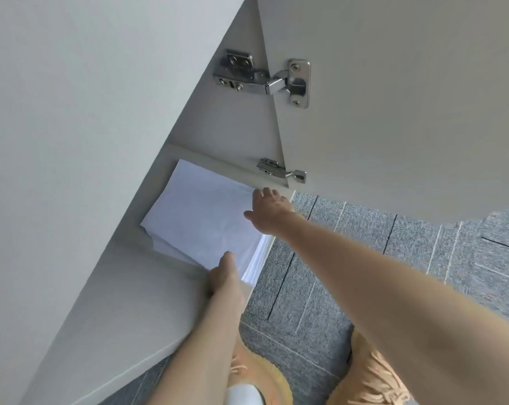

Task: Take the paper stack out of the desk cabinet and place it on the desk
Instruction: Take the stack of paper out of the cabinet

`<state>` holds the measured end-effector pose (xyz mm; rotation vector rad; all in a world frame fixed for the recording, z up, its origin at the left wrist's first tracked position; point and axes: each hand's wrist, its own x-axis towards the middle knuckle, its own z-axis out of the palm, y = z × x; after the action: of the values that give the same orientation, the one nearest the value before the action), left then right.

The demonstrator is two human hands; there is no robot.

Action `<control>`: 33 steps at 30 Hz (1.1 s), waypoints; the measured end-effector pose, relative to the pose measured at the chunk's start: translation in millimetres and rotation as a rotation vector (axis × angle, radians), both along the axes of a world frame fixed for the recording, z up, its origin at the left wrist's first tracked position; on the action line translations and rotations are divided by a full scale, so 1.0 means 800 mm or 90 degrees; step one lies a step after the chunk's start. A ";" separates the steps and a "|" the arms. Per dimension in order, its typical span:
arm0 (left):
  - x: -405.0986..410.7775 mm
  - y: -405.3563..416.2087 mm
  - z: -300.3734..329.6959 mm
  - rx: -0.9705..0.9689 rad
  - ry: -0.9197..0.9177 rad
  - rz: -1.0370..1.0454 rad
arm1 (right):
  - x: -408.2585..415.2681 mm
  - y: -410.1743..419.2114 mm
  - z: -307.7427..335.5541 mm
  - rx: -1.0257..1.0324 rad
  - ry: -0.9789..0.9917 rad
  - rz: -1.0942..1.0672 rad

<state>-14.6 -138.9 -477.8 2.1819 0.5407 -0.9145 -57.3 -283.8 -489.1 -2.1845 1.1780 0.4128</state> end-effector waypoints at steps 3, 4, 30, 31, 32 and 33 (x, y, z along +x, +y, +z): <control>0.003 -0.006 -0.015 0.034 0.006 -0.014 | 0.015 -0.002 -0.023 -0.027 0.019 -0.018; 0.001 -0.009 -0.017 0.042 0.003 -0.013 | 0.016 -0.005 -0.029 -0.047 0.012 -0.029; -0.093 0.054 -0.041 -0.133 0.094 0.219 | -0.111 -0.053 -0.047 0.407 0.071 -0.146; -0.094 0.059 -0.039 -0.163 0.156 0.188 | -0.120 -0.056 -0.050 0.482 0.086 -0.177; -0.093 0.060 -0.033 -0.204 0.213 0.158 | -0.127 -0.057 -0.054 0.533 0.082 -0.206; -0.090 0.060 -0.026 -0.237 0.248 0.133 | -0.132 -0.055 -0.057 0.551 0.063 -0.234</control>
<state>-86.2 -90.8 -498.4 1.5909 0.7030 -1.2220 -162.6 -327.9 -534.8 -1.1967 1.1298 0.7098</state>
